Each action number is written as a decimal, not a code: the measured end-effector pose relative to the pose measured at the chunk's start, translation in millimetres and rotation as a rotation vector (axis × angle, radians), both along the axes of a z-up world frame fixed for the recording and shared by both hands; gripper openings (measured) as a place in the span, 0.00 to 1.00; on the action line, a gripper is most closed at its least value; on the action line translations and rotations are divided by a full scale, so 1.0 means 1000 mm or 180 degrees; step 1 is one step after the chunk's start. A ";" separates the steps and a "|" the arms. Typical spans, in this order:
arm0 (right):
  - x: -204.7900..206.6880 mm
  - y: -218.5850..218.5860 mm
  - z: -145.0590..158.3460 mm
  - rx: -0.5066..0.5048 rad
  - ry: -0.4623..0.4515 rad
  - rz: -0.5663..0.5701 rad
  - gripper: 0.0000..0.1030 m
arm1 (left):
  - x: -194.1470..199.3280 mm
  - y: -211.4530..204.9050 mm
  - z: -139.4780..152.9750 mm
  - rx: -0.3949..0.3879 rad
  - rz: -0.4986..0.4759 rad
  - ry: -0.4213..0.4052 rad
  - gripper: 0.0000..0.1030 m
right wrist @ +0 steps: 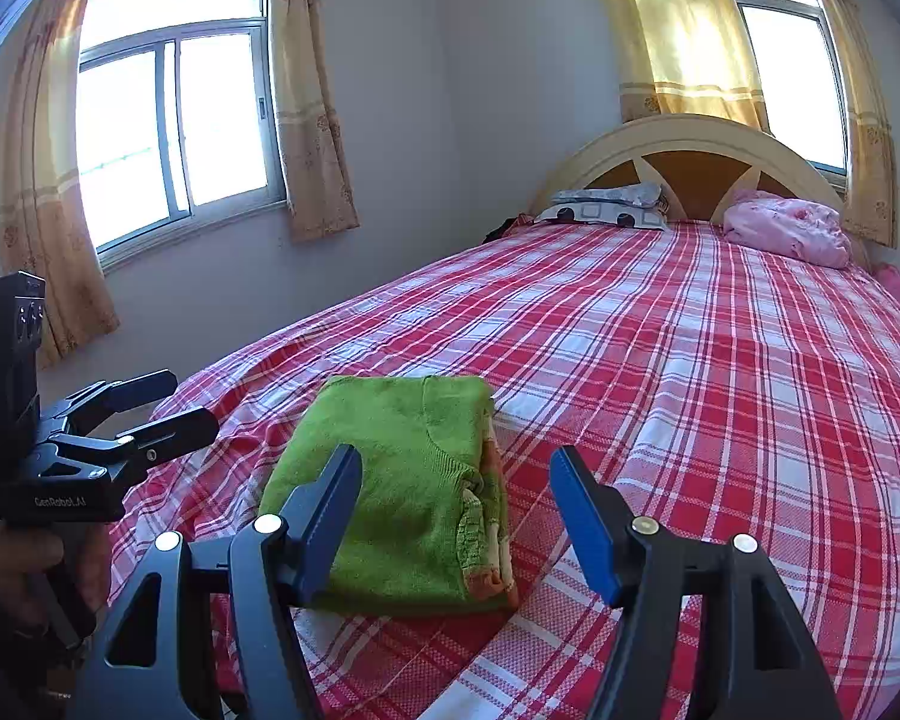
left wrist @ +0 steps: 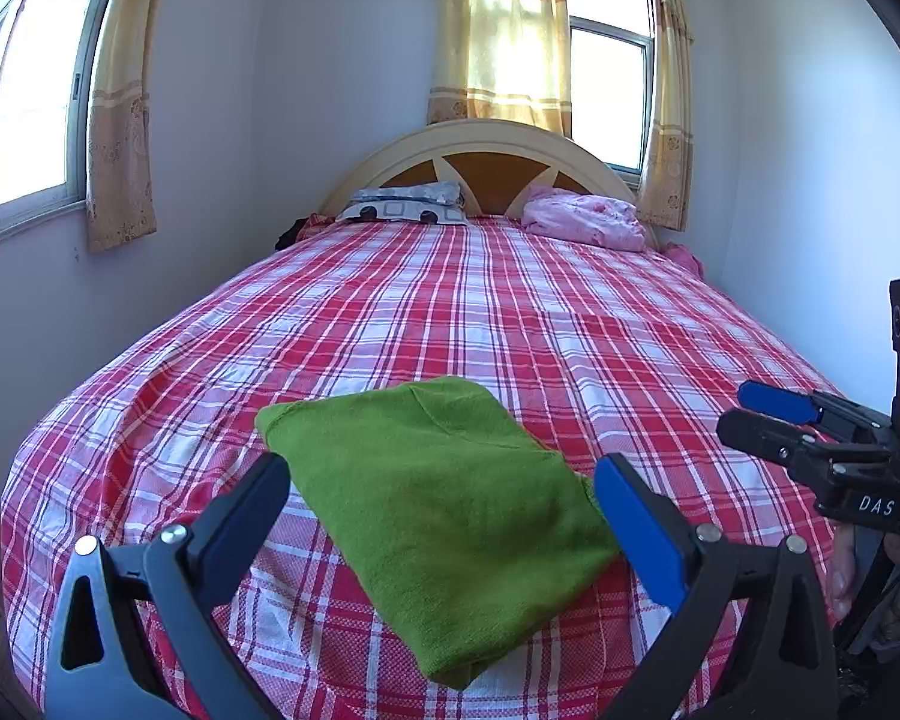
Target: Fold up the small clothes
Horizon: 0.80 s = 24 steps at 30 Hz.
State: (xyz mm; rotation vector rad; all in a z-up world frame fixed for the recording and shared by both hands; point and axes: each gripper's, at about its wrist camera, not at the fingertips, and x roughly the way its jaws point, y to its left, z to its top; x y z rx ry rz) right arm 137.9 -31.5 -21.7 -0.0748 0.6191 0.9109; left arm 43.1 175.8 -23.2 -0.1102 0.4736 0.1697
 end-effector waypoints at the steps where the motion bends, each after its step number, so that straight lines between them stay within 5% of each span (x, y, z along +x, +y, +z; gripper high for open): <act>1: 0.000 0.000 0.000 0.0000 0.0004 0.0003 0.64 | 0.000 0.000 0.000 0.0002 0.0003 0.0003 1.00; 24: -0.003 0.001 0.000 0.0013 -0.0021 0.0012 0.64 | 0.003 0.008 -0.005 -0.0011 0.0040 0.0082 1.00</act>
